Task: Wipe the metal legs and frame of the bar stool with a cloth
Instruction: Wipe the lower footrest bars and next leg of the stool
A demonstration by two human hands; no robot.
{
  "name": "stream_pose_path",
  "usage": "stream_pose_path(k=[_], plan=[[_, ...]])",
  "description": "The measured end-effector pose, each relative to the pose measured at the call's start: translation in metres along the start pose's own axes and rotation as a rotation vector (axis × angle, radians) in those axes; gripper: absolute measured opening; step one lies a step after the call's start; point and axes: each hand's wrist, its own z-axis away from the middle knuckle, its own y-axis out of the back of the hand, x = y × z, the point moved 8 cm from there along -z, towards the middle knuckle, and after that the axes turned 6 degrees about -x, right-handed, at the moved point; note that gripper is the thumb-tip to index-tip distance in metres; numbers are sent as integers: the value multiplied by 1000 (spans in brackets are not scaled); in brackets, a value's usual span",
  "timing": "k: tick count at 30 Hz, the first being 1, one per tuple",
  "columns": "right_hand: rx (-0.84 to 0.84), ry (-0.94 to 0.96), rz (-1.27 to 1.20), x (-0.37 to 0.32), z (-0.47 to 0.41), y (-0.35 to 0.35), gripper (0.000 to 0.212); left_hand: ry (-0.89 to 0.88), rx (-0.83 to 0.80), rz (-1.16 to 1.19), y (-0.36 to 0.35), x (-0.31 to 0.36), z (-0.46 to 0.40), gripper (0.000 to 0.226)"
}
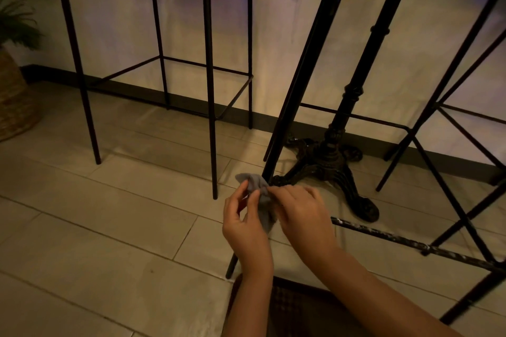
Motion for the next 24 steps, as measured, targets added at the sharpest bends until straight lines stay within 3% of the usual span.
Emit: stream_pose_path(k=[5,10,15,17,19,24], plan=[[29,-89,-169,21,-8,18,11,-64,-101,-23,-3,8,-1,39],[58,-143,-338,41,-20,37,16,-72,-278,-88,-12,15,-5,49],[38,-267,-546,61,-20,43,20,-21,-318,-38,-23,21,3,45],[28,-309,-646,66,-18,43,22,25,-333,-21,-28,20,6,33],[32,-343,-747,72,-17,44,24,-13,-341,-96,-32,26,8,16],[42,-388,-917,92,-18,47,30,-101,-344,-143,-45,42,24,18]])
